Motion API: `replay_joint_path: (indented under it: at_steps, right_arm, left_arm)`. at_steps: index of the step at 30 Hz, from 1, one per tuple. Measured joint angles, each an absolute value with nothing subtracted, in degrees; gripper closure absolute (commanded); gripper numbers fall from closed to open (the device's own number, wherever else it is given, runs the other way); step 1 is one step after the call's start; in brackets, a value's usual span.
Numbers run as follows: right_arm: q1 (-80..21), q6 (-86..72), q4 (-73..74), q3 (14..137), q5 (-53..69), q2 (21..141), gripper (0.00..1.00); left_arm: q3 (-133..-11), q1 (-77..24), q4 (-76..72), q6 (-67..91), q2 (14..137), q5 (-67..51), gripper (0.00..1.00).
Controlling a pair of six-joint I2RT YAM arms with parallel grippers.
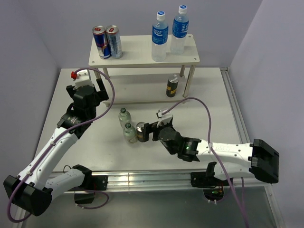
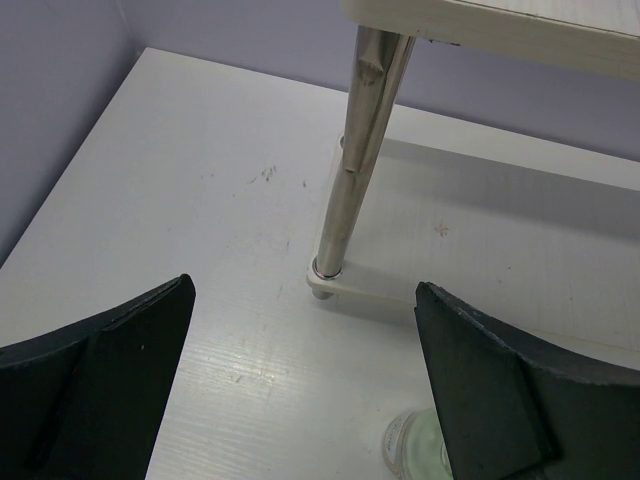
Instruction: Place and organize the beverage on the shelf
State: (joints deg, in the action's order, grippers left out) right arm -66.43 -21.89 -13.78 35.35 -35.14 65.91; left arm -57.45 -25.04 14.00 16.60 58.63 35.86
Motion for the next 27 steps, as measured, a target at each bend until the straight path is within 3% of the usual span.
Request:
replay_joint_path:
  at_steps: [20, 24, 27]
  right_arm:
    - [-72.23, -20.91, -17.89, 40.4, -42.83, 86.28, 0.02]
    - [-72.1, -20.16, -20.51, 41.6, -45.84, 90.61, 0.15]
    - [-71.96, -19.97, -22.06, 42.22, -48.29, 92.86, 0.35]
  left_arm:
    - [-57.45, -24.82, 13.98, 16.6, 58.63, 35.83, 0.01]
    - [-57.45, -24.75, 13.98, 16.6, 58.63, 35.83, 0.01]
    - [-57.45, -24.71, 14.0, 16.6, 58.63, 35.83, 0.01]
